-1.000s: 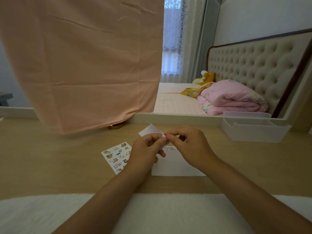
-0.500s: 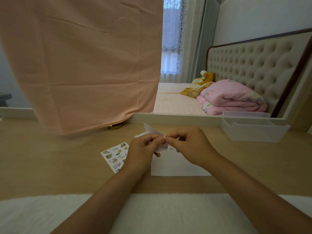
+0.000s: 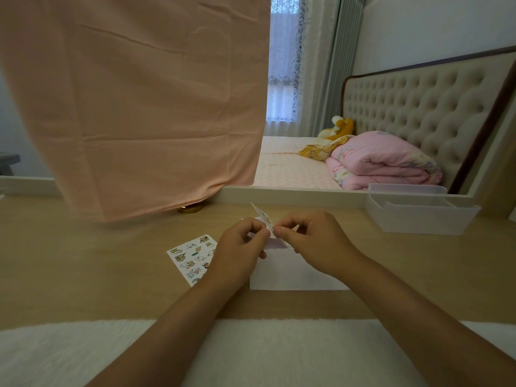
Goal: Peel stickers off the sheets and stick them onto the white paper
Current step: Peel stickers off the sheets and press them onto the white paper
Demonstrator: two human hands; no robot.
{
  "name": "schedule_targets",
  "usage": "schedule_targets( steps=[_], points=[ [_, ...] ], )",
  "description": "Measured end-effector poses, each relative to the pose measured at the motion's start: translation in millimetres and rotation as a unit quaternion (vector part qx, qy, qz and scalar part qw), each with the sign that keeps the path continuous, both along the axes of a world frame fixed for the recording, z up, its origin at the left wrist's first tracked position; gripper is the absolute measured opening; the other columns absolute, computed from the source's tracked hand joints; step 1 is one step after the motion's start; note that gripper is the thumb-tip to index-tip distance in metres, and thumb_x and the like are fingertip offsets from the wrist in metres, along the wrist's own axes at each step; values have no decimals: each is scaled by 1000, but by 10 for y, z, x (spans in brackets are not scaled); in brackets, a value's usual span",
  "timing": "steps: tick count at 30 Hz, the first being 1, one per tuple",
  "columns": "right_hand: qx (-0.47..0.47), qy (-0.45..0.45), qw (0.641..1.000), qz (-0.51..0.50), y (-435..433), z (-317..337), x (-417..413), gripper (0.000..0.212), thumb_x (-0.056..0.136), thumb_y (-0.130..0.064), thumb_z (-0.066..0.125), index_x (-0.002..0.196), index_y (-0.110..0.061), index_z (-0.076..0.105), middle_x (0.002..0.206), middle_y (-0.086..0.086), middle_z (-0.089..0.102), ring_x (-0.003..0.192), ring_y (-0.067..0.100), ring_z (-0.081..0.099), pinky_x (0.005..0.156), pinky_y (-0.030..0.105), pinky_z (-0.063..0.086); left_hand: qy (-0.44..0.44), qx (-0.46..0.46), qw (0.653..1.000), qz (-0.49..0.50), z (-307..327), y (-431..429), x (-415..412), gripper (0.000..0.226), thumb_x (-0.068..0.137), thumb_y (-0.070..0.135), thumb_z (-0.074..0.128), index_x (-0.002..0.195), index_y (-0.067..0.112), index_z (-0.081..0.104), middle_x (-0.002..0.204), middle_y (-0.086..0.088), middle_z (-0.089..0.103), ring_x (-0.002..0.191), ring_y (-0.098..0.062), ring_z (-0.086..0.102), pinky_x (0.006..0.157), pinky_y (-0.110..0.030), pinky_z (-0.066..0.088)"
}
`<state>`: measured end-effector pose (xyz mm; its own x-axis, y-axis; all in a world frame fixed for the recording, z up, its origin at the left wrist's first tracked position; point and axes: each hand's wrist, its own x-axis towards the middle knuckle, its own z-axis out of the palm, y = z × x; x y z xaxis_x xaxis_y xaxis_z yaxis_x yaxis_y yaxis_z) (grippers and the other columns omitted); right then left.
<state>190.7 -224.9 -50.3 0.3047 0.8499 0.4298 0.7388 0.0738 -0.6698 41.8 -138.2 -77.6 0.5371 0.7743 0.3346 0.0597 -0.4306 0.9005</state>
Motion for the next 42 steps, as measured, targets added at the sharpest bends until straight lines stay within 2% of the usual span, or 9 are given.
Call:
schedule_targets(
  steps=[6, 14, 18, 26, 29, 32, 36, 39, 42],
  points=[
    [0, 52, 999, -2, 25, 10, -62, 13, 90, -24, 71, 80, -30, 79, 84, -13, 74, 58, 0, 60, 61, 30, 52, -42, -37, 998, 15, 30, -43, -9, 15, 98, 14, 58, 89, 10, 68, 90, 3, 71, 70, -11, 69, 53, -17, 49],
    [12, 95, 995, -26, 31, 20, -90, 11, 93, -22, 68, 88, -26, 78, 85, -11, 74, 58, -1, 60, 59, 24, 50, -94, -175, 979, 34, 77, -164, 33, 11, 95, 22, 65, 94, 28, 75, 91, 17, 74, 77, -7, 73, 55, -21, 50],
    [13, 86, 996, -8, 21, 26, -104, 9, 92, -28, 70, 97, -29, 78, 91, -12, 75, 58, 16, 66, 62, 32, 56, -95, -166, 981, 37, 103, -151, 10, 10, 95, 23, 65, 95, 26, 75, 98, 13, 75, 81, -7, 73, 56, -21, 49],
    [37, 68, 996, -54, 12, 45, -113, 11, 91, -30, 70, 90, -29, 81, 85, -15, 75, 59, 6, 66, 62, 34, 59, -86, -137, 986, 23, 87, -159, 16, 10, 95, 20, 65, 99, 23, 74, 107, 7, 74, 84, -9, 74, 53, -16, 50],
    [45, -19, 997, -66, -1, 27, -111, 13, 93, -32, 67, 95, -29, 80, 88, -16, 73, 62, 6, 63, 61, 31, 56, -112, -183, 977, 3, 117, -167, 32, 10, 96, 23, 64, 103, 20, 71, 105, 1, 75, 84, -14, 75, 57, -26, 53],
    [78, -177, 979, -66, -13, -9, -91, 12, 94, -30, 66, 94, -26, 77, 89, -15, 70, 65, -9, 52, 59, 14, 42, -119, -227, 967, 0, 142, -194, 39, 18, 93, 39, 65, 106, 28, 71, 96, 5, 77, 83, -12, 75, 62, -29, 53],
    [107, -237, 963, -71, -7, -58, -86, 6, 90, -26, 72, 88, -21, 75, 88, -9, 71, 65, -8, 43, 59, 10, 35, -103, -249, 962, 38, 122, -176, 52, 8, 95, 33, 66, 100, 33, 72, 91, 11, 77, 74, -8, 71, 61, -25, 48],
    [94, -182, 976, -76, 12, -56, -112, 8, 90, -25, 71, 87, -20, 75, 87, -12, 71, 64, -8, 49, 56, 8, 35, -100, -253, 960, 63, 121, -148, 56, 7, 93, 27, 69, 92, 32, 73, 91, 11, 76, 56, -9, 56, 55, -23, 43],
    [35, 16, 996, -78, 39, 1, -114, 11, 92, -23, 68, 85, -20, 77, 81, -16, 68, 62, -9, 56, 55, 11, 42, -107, -246, 961, 68, 111, -142, 55, 8, 93, 26, 68, 94, 29, 75, 92, 9, 76, 50, -9, 48, 50, -21, 41]
  ],
)
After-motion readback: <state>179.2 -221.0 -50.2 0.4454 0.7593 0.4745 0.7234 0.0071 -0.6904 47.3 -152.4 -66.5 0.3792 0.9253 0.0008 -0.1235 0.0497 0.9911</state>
